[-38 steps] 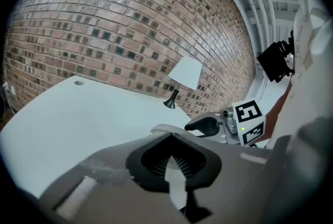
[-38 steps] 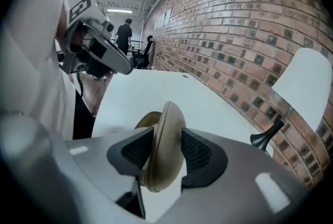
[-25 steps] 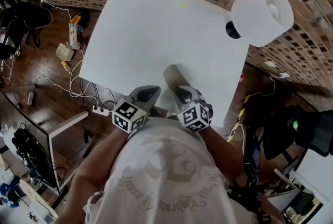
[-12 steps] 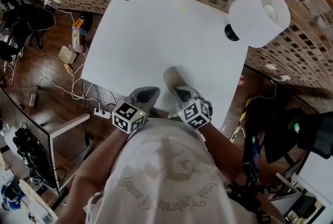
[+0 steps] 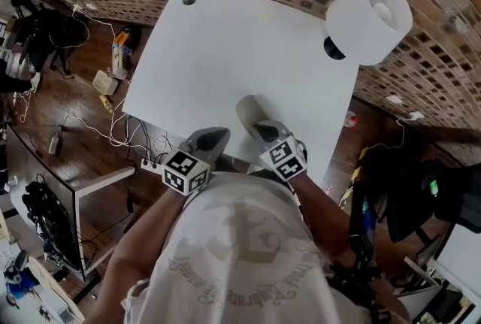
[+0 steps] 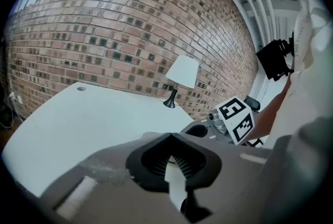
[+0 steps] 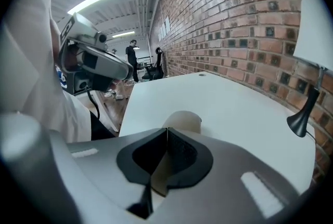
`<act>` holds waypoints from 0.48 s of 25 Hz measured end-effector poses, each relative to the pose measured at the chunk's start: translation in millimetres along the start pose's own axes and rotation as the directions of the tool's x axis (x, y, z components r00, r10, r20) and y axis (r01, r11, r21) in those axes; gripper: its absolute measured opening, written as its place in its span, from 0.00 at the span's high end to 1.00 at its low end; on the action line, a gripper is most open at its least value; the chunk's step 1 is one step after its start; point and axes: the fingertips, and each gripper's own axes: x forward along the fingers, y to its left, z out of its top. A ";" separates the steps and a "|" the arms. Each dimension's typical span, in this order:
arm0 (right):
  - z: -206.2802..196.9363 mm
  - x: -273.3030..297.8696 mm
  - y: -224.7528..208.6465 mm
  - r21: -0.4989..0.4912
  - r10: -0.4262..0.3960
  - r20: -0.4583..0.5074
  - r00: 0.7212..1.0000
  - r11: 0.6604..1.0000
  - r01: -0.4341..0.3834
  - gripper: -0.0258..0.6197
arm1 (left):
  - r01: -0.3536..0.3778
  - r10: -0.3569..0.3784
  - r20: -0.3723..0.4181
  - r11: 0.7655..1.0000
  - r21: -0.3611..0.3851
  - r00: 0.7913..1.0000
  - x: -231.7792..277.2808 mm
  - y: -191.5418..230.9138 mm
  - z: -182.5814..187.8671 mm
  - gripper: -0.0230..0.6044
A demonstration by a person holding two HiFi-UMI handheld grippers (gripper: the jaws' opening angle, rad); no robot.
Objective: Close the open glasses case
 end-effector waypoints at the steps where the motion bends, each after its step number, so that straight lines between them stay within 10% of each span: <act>1: 1.7 -2.1 -2.1 0.002 -0.006 0.013 1.000 1.000 0.006 0.95 | -0.011 0.011 0.001 1.000 -0.004 1.000 -2.7 -0.1 -2.0 0.96; 12: 15.8 -37.3 -5.9 0.099 -0.010 0.134 0.991 0.995 -0.003 0.95 | -0.062 0.062 0.029 0.998 -0.030 0.998 -16.8 -21.8 -20.7 0.96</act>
